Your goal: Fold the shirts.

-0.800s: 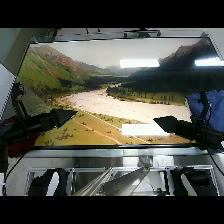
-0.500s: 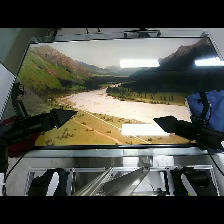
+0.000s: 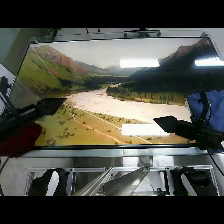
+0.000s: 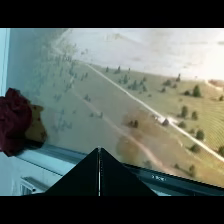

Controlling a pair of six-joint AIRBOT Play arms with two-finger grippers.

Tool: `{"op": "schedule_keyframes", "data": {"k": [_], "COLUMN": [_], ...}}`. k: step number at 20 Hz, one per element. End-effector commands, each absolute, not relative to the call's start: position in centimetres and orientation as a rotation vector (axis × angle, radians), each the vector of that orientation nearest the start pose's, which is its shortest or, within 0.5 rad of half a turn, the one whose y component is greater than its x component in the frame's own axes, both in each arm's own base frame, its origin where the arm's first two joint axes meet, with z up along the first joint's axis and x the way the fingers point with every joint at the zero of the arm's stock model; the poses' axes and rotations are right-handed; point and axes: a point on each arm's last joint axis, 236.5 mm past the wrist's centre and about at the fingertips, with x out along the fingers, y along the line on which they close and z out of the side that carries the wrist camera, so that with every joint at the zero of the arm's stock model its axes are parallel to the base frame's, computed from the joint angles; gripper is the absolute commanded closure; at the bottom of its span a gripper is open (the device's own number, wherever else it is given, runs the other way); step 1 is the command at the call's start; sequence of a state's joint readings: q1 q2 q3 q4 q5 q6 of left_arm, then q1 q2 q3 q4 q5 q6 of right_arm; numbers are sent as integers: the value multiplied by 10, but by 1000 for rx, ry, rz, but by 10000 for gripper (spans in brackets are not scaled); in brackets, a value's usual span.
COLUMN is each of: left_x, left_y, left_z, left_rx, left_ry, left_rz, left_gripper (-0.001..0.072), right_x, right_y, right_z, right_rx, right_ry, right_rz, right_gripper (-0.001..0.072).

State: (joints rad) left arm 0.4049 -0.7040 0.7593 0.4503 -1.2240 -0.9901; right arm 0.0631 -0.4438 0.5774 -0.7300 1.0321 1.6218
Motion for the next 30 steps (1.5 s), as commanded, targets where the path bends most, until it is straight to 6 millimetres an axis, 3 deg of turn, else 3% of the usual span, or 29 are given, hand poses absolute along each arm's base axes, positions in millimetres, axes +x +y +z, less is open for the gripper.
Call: {"op": "schedule_keyframes", "data": {"k": [1, 3, 5, 8, 10, 12, 14, 17, 21, 22, 23, 24, 27, 29, 30], "left_x": [319, 289, 238, 164, 133, 120, 120, 140, 190, 205, 220, 235, 295, 348, 376], "left_y": [46, 129, 183, 216, 223, 234, 245, 246, 242, 240, 235, 231, 207, 158, 115], "left_z": [119, 88, 53, 10, -13, -28, -41, -65, -85, -82, -77, -69, -33, -6, 9], "left_rx": [-541, -601, -665, -828, -931, -991, -1002, -986, -865, -831, -800, -765, -629, -615, -615], "left_ry": [790, 889, 1019, 1179, 1211, 1201, 1197, 1237, 1282, 1293, 1309, 1322, 1295, 1222, 1182], "left_rz": [-60, 249, 466, 678, 751, 798, 811, 760, 654, 619, 578, 538, 398, 232, 95], "left_gripper": [-4, -4, -4, -4, -4, -4, -4, -4, 0, 85, 313, 665, 690, 689, 690], "right_x": [233, 233, 233, 233, 233, 233, 233, 233, 233, 233, 233, 233, 233, 233, 233], "right_y": [167, 167, 167, 167, 167, 167, 167, 167, 167, 167, 167, 167, 167, 167, 167], "right_z": [120, 120, 120, 120, 120, 120, 120, 120, 120, 120, 120, 120, 120, 120, 120], "right_rx": [747, 747, 747, 747, 747, 747, 747, 747, 747, 747, 747, 747, 747, 746, 747], "right_ry": [885, 885, 885, 885, 885, 885, 885, 885, 885, 885, 885, 885, 885, 885, 885], "right_rz": [515, 515, 515, 515, 515, 515, 515, 515, 515, 515, 515, 515, 515, 514, 515], "right_gripper": [684, 684, 684, 684, 684, 684, 684, 684, 684, 684, 684, 684, 684, 684, 684]}}
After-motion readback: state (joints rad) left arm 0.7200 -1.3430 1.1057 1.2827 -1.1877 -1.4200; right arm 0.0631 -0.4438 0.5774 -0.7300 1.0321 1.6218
